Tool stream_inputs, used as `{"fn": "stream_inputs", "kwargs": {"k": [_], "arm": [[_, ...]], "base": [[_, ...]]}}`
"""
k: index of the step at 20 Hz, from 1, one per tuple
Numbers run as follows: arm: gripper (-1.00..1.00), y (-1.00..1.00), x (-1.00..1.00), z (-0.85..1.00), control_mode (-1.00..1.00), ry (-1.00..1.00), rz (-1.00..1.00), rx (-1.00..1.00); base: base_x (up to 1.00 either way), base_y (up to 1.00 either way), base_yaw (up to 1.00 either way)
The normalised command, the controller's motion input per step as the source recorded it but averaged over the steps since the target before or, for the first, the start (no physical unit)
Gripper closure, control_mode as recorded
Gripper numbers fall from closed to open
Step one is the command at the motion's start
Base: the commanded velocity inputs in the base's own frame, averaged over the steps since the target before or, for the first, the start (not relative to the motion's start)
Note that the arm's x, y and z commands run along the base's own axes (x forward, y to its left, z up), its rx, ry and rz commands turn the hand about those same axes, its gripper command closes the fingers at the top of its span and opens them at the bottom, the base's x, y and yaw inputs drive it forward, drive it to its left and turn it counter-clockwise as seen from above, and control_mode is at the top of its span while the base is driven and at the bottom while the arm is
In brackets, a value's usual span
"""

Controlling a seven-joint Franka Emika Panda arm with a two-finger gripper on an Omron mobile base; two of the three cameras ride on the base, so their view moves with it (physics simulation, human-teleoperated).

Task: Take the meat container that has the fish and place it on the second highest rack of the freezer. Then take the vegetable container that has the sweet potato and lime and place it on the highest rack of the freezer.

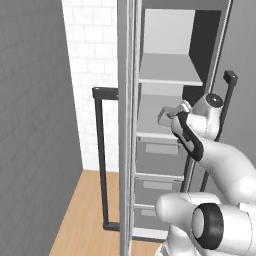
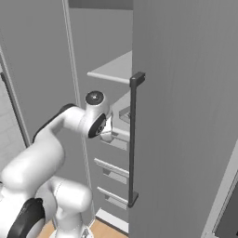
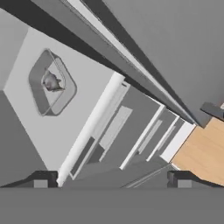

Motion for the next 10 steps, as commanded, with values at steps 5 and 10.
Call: {"fn": "stream_inputs", "kwargs": {"k": [5,10], "arm": [[-1.0,0.13,-0.59,0.4,-1.0,0.07,0.39,-0.12],[-1.0,0.25,-0.71,0.3,-1.0,0.11,0.35,-0.19]], "base": [[0.0,0.0,0.0],[0.0,0.0,0.0]]}}
